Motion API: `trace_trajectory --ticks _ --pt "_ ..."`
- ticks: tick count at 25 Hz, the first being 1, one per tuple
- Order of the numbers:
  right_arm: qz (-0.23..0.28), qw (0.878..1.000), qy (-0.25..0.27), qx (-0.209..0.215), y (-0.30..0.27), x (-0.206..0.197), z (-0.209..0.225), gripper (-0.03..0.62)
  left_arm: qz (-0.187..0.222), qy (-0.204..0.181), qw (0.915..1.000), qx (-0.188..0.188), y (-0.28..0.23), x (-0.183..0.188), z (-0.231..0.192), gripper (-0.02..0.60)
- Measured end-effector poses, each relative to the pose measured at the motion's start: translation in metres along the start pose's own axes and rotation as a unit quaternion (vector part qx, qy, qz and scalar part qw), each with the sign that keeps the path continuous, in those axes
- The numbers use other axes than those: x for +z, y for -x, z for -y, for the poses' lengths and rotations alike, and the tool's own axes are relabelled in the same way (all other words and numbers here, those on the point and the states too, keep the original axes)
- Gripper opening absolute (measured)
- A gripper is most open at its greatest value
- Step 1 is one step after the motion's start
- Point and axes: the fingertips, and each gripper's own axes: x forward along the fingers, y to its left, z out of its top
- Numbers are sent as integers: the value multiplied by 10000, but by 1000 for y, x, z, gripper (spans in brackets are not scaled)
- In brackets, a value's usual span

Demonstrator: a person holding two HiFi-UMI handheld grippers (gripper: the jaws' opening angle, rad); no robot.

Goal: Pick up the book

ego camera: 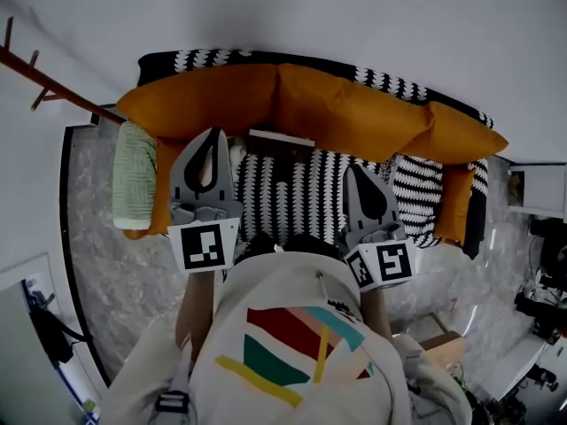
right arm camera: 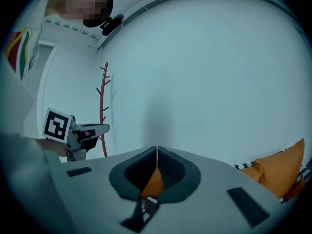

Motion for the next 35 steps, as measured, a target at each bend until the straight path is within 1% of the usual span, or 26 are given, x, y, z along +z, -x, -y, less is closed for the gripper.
trace_trajectory --ticks 1,3,4,5,6,7,8,9,11,13,15,18,21,23,26,27,28,29,30,32,33,34,35 --pt "-34 9998 9 191 -5 -2 -1 14 -18 -7 10000 28 -2 0 1 -6" --pt "-72 9973 -127 725 -17 -5 -8 17 -87 -48 9999 72 -7 -3 3 -6" --pt "-80 9952 -189 960 -26 -8 -11 44 -144 -69 9998 85 -9 -6 3 -6" --pt "-90 9931 -166 1155 -35 -11 -15 137 -214 -89 9997 90 -11 -10 3 -5" --pt "-145 9911 -25 1322 -46 -16 -19 247 -298 -108 9995 88 -14 -17 2 -6" --pt "-290 9882 223 1486 -59 -26 -24 296 -399 -131 9991 78 -16 -24 2 -6" --pt "-523 9831 532 1672 -72 -40 -28 304 -519 -170 9985 57 -19 -33 2 -6" --pt "-798 9752 846 1884 -86 -57 -33 304 -669 -242 9975 18 -21 -44 2 -5" --pt "-1299 9537 1423 2310 -116 -100 -39 302 -1020 -424 9938 -111 -26 -69 4 -5" --pt "-1716 9284 1988 2629 -149 -150 -38 302 -1230 -359 9916 -158 -34 -96 4 -5" --pt "-2189 9001 2400 2903 -178 -205 -34 302 -1355 -250 9903 -164 -41 -122 7 -6" --pt "-2970 8615 2590 3203 -214 -288 -27 301 -1532 -156 9879 -193 -52 -159 9 -5" --pt "-3685 8253 2700 3318 -237 -358 -16 301 -1674 -50 9857 -173 -60 -188 7 -6" --pt "-4048 8072 2760 3293 -244 -390 -9 301 -1695 -10 9854 -136 -64 -199 7 -5" --pt "-4540 7870 2681 3204 -250 -422 -7 301 -1725 -38 9849 -130 -67 -208 4 -6" --pt "-4704 7781 2675 3189 -251 -432 -9 301 -1760 -54 9843 -125 -67 -210 2 -6" --pt "-4877 7666 2694 3194 -250 -442 -10 301 -1797 -64 9836 -111 -66 -212 0 -6" --pt "-5071 7514 2725 3224 -247 -453 -12 299 -1827 -70 9831 -89 -64 -214 -2 -6" --pt "-5298 7319 2762 3278 -240 -465 -13 299 -1848 -75 9827 -61 -62 -216 -4 -6" --pt "-5750 6873 2898 3363 -223 -496 -13 283 -1908 -80 9816 -1 -58 -219 -8 -6" --pt "-5882 6715 3001 3364 -214 -509 -11 266 -1942 -75 9809 25 -55 -221 -9 -6" --pt "-5929 6641 3100 3337 -209 -517 -8 247 -1945 -69 9809 45 -54 -221 -10 -6" --pt "-5923 6634 3180 3286 -208 -520 -6 244 -1918 -69 9814 56 -53 -221 -11 -5"
